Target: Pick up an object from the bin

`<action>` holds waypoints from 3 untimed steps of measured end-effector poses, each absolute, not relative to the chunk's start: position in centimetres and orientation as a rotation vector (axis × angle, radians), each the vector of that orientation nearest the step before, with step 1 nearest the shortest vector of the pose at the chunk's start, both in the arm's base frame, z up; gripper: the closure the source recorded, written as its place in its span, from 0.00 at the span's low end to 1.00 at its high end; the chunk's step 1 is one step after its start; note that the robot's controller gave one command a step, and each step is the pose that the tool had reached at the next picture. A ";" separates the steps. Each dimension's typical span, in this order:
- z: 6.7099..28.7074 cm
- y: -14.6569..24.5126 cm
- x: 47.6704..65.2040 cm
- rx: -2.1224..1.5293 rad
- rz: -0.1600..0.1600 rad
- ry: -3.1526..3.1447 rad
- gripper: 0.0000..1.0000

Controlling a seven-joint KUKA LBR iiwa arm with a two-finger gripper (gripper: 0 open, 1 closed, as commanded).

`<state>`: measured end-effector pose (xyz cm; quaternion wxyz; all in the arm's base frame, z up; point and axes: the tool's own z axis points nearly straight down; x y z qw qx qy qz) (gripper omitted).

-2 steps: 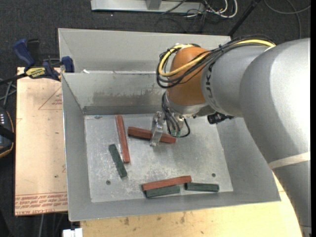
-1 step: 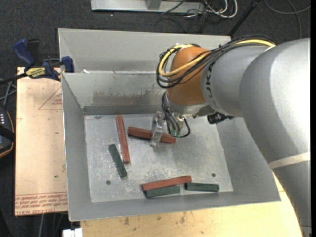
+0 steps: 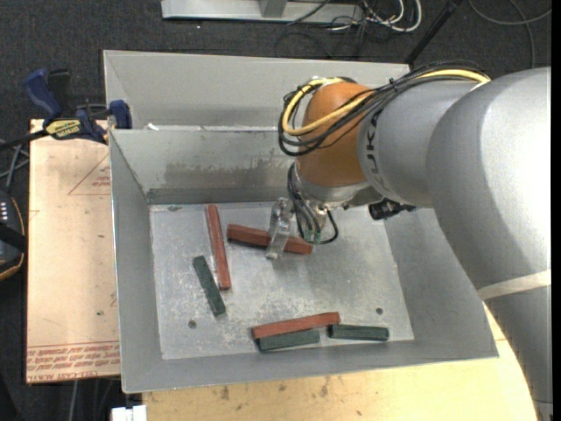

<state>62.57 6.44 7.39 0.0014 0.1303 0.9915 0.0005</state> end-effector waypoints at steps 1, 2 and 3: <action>8.0 6.4 62.6 0.408 0.002 3.112 1.00; 8.3 6.5 62.6 0.407 0.002 3.111 1.00; 8.9 6.5 62.5 0.407 0.001 3.117 1.00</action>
Offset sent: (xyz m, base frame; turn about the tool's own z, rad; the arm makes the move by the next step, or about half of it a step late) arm 0.0001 -0.0001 0.0145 0.0000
